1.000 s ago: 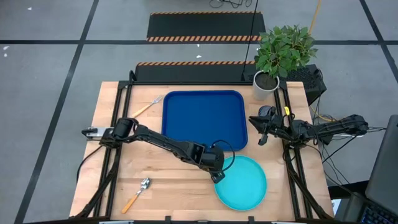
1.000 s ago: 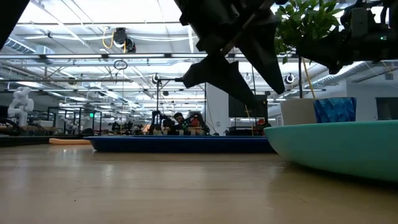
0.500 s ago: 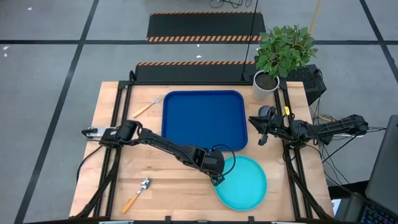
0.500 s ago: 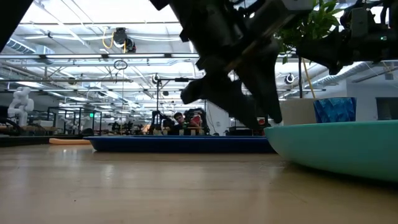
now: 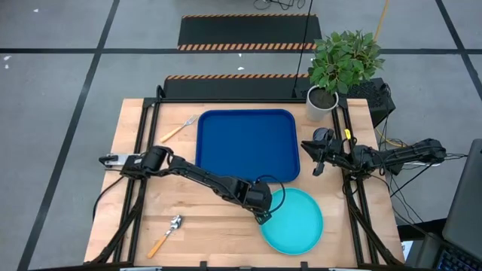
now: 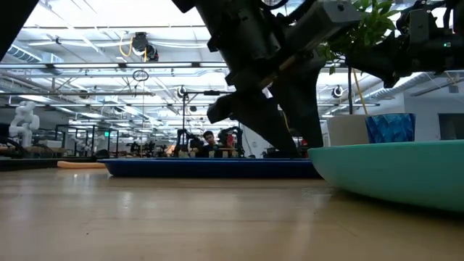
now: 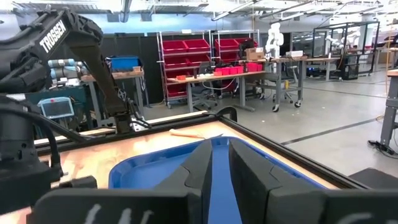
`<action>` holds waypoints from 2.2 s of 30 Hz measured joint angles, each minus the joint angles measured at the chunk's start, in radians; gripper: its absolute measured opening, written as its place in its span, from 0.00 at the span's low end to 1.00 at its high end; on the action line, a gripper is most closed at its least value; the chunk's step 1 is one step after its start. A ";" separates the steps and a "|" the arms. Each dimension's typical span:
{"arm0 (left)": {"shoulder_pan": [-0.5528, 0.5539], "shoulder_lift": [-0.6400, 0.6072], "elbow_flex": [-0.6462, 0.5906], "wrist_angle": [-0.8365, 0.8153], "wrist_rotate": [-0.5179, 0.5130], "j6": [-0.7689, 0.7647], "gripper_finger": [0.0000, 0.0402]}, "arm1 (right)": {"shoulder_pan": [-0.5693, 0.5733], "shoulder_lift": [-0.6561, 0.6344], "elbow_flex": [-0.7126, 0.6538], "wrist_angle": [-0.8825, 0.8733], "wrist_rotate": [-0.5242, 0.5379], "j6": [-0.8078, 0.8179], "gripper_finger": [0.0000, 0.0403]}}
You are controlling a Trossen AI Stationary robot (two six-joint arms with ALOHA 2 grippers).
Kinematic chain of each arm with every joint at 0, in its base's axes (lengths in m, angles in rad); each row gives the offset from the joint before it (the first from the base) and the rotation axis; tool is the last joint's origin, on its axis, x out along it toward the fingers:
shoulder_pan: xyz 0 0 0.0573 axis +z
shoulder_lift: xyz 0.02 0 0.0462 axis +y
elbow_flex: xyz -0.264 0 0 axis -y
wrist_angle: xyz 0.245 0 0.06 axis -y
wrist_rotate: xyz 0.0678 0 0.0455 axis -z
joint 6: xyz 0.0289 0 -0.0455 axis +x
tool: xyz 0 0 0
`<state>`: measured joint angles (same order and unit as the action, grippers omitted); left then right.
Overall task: Pick and place plate/cup/fork/spoon on tray
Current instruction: Put the light blue plate on the blue tray
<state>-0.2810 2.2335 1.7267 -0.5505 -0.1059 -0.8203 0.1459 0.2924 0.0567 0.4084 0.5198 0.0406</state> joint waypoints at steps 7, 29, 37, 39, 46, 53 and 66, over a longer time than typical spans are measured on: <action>0.000 0.022 -0.002 0.027 0.028 -0.013 0.37 | 0.000 0.001 0.000 -0.001 0.002 0.000 0.12; -0.002 0.018 0.000 -0.003 0.068 0.026 0.03 | 0.000 0.001 0.000 -0.009 0.003 0.000 0.12; -0.002 0.019 0.000 -0.051 0.076 0.034 0.02 | 0.000 0.001 0.000 -0.010 0.003 0.000 0.12; -0.002 0.018 0.001 -0.058 0.083 0.048 0.01 | 0.000 0.001 0.000 -0.010 0.003 0.000 0.12; 0.005 0.012 0.000 -0.069 0.133 0.105 0.01 | 0.000 0.001 0.000 -0.011 0.003 0.000 0.12; 0.020 -0.025 -0.002 -0.096 0.139 0.153 0.01 | 0.000 0.000 0.000 -0.043 0.003 0.000 0.12; 0.065 -0.107 -0.003 -0.184 0.120 0.227 0.01 | 0.000 -0.005 0.000 -0.040 0.003 0.000 0.12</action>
<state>-0.2162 2.1262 1.7241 -0.7346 0.0142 -0.5929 0.1455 0.2878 0.0570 0.3686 0.5224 0.0402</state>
